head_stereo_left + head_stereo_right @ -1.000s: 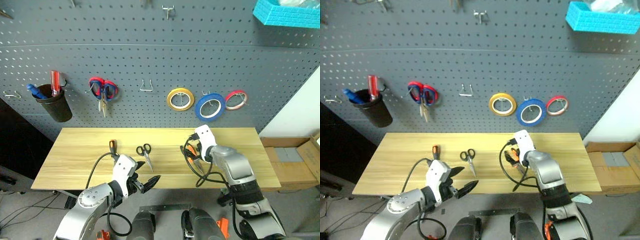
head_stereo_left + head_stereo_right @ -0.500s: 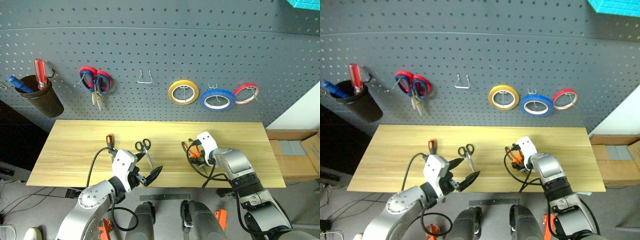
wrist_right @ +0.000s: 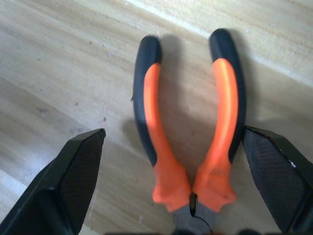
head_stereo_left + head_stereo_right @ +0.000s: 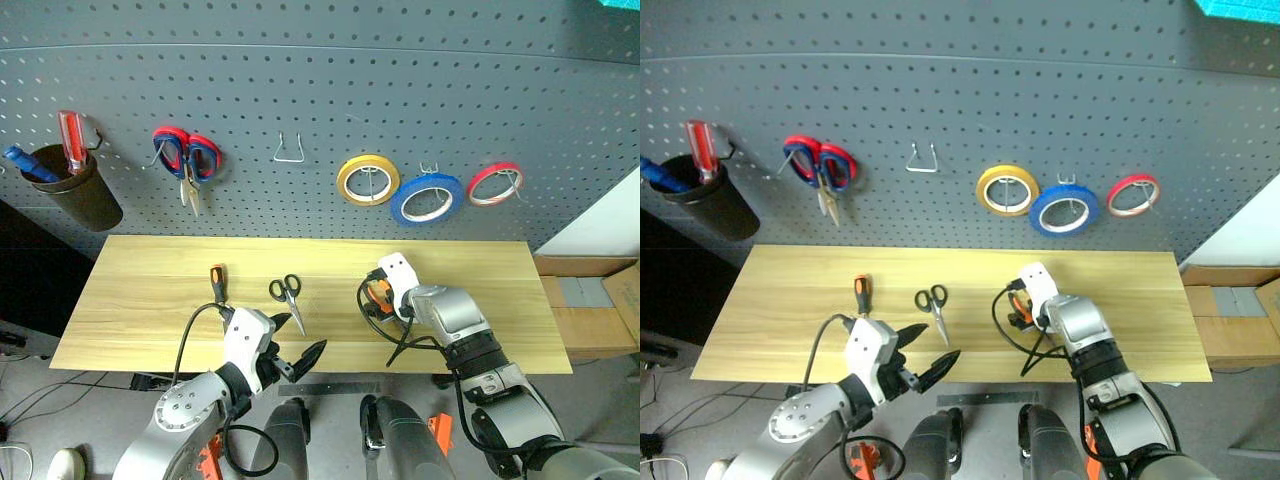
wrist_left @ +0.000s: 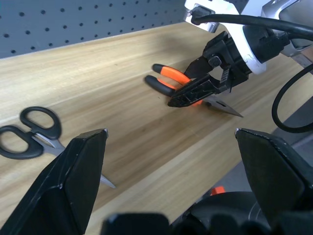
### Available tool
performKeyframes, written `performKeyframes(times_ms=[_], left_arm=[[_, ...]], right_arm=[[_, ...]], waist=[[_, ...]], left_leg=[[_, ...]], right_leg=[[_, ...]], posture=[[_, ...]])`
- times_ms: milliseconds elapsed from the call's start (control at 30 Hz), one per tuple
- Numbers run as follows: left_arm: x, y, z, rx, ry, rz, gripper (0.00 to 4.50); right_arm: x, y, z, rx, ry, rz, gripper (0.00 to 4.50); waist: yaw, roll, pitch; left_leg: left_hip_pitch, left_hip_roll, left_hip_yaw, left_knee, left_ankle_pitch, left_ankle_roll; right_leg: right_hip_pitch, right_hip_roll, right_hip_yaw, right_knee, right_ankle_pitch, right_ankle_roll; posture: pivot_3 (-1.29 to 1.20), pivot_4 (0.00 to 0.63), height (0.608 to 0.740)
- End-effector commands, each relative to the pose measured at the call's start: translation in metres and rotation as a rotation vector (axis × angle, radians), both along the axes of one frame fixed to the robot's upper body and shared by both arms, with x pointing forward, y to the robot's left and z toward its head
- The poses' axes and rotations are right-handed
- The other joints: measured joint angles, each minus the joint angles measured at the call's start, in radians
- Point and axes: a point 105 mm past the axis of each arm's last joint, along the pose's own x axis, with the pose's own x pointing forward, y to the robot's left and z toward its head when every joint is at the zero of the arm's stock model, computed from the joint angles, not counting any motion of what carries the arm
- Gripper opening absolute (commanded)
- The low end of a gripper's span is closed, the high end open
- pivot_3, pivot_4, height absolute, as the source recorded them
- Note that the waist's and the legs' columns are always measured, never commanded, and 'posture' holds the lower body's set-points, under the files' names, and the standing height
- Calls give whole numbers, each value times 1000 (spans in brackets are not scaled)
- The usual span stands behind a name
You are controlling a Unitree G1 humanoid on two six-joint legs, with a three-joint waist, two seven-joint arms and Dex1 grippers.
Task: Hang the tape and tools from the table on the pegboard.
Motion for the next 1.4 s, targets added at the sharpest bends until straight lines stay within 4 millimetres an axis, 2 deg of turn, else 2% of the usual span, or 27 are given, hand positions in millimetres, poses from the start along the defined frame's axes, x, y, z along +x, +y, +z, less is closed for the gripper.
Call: performKeyframes(times_ms=[33, 67, 167, 200, 333, 500, 567, 667, 733, 867, 1000, 1100, 1267, 1400], left_arm=[[-5, -4, 10, -16, -28, -12, 4500], [-5, -5, 10, -18, -28, -13, 4500], [-3, -8, 12, -29, -32, -19, 4500], [-2, -9, 13, -32, -35, -21, 4500], [3, -10, 15, -34, -45, -28, 4500], [11, -10, 23, -56, -71, -26, 4500], [15, -9, 32, -100, -86, -5, 4500], [17, -10, 49, -166, -119, 20, 4500], [16, -9, 60, -234, -117, 33, 4500], [19, 3, 91, -314, -167, 79, 4500], [23, 14, 109, -311, -209, 107, 4500], [27, 22, 125, -306, -259, 129, 4500], [41, 34, 149, -305, -334, 184, 4500], [49, 34, 159, -297, -365, 180, 4500]], right_arm=[[-9, -11, -20, -17, 91, -28, 4082], [-9, -13, -20, -18, 92, -32, 3883], [-9, -14, -19, -26, 86, -27, 2845], [-8, -14, -19, -30, 80, -24, 2704], [-6, -16, -17, -58, 39, 3, 2704], [-1, -6, 13, -14, -93, 101, 2704], [-2, -3, 30, 0, -164, 150, 2704], [-5, 9, 77, 119, -314, 180, 2704], [-5, 15, 103, 225, -381, 140, 2704], [-9, 27, 141, 417, -437, 77, 2704], [-11, 39, 160, 511, -471, 74, 2704], [-14, 55, 180, 593, -522, 116, 2704], [-18, 79, 225, 696, -705, 257, 2704], [-7, 89, 254, 721, -865, 288, 2704]], waist=[[1, 0, 0], [2, 0, 0], [3, 0, 0], [3, 0, 0], [3, 0, 0], [4, -1, -1], [4, -1, -1], [4, -1, -3], [2, -2, -7], [11, -5, -21], [30, -6, -49], [40, -9, -69], [62, -9, -93], [80, -10, -109]], left_leg=[[0, 0, 0, 0, 0, 0], [0, 0, 0, 0, 0, 0], [-1, 0, -1, 0, 0, 0], [-1, 0, -1, 0, 0, 0], [-2, 0, -2, 0, 0, 0], [-6, 0, -2, 0, 0, 0], [-11, 0, -2, 0, 0, 0], [-20, 0, -2, 2, 0, 0], [-23, 0, -4, 3, 0, -1], [-23, -1, -10, 3, 1, -3], [-24, -2, -13, 4, 3, -5], [-24, -3, -14, 5, 3, -5], [-23, -3, -14, 10, 3, -5], [-21, -3, -19, 16, 3, -5]], right_leg=[[0, 0, 0, -1, 0, 0], [0, 0, 0, -1, 0, 0], [0, 0, -1, -1, 0, 0], [0, 0, -1, -1, 0, 0], [0, 0, -2, -2, 0, 0], [-3, 0, -3, -3, 1, 1], [-7, 0, -4, -3, 1, 1], [-14, 0, -4, -3, 1, 2], [-18, 0, -4, -1, 2, 2], [-17, 1, -9, 0, 2, 2], [-15, 0, -12, 1, 2, 2], [-15, 0, -13, 1, 2, 2], [-10, 3, -18, 1, 4, -1], [-3, 4, -26, 1, 5, -3]], posture=[[154, 337, 740], [154, 337, 740], [154, 329, 740], [154, 329, 740], [151, 308, 740], [159, 273, 740], [161, 258, 740], [182, 211, 740], [193, 185, 740], [231, 145, 740], [267, 121, 740], [293, 94, 740], [327, 62, 740], [339, 48, 740]])
